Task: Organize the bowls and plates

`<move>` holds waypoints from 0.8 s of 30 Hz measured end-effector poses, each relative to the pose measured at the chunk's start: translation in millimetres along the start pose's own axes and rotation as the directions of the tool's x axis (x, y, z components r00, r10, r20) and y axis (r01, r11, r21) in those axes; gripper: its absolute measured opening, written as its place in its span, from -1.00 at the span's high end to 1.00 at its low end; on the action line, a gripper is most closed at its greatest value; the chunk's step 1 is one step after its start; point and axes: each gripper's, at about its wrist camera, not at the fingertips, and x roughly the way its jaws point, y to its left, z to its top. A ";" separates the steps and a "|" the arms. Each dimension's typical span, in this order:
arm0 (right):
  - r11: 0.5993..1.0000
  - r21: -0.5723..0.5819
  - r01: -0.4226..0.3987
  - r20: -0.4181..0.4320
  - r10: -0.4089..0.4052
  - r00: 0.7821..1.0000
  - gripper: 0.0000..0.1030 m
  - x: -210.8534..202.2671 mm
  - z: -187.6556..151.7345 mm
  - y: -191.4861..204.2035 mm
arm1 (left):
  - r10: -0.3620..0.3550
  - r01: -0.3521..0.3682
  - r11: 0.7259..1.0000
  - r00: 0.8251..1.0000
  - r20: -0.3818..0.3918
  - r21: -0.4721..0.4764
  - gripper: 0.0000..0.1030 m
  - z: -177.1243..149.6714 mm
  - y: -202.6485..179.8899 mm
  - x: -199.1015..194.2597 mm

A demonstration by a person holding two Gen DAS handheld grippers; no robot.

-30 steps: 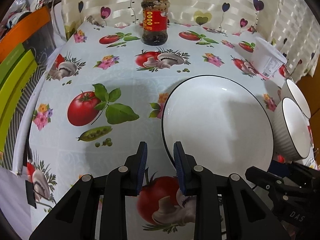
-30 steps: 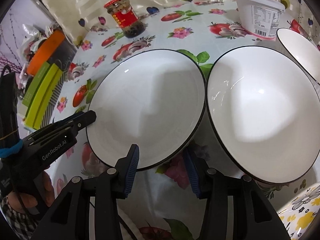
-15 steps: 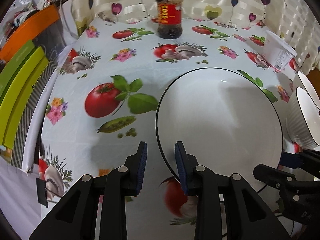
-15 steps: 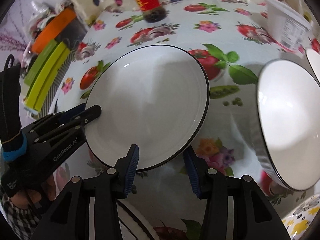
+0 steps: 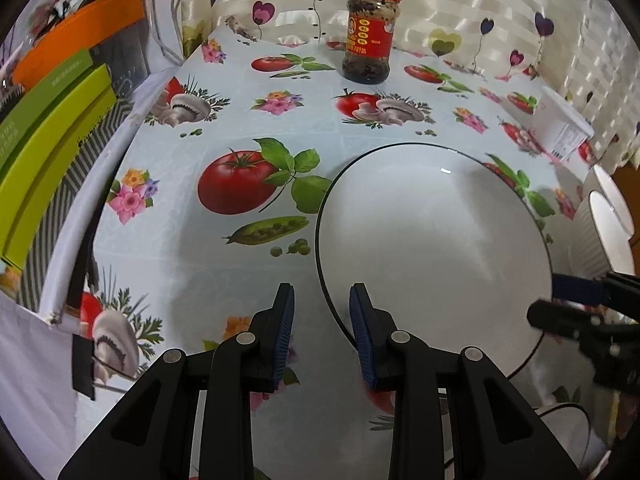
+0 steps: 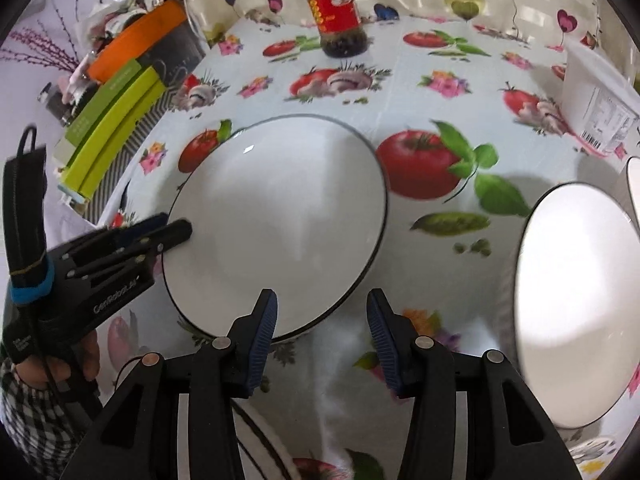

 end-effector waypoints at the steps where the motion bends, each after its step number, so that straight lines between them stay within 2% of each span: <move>1: 1.000 0.003 -0.004 0.005 0.004 1.000 0.10 -0.9 2.2 -1.7 | -0.015 0.015 1.000 1.000 0.003 -0.011 0.40 -0.8 2.0 -0.5; 6: 1.000 -0.021 0.013 0.053 -0.011 0.999 0.10 -2.7 11.3 0.1 | -0.057 0.057 0.998 0.998 0.003 -0.041 0.40 -3.0 7.0 -2.0; 17: 0.994 -0.088 0.066 0.097 -0.057 0.994 0.09 -2.6 18.9 4.7 | -0.061 0.061 0.997 0.998 0.002 -0.045 0.40 -5.3 8.6 -4.3; 24: 0.992 -0.086 0.088 0.107 -0.079 0.991 0.09 -4.7 26.3 1.2 | -0.054 0.054 0.998 0.999 0.004 -0.044 0.39 -6.3 8.1 -4.5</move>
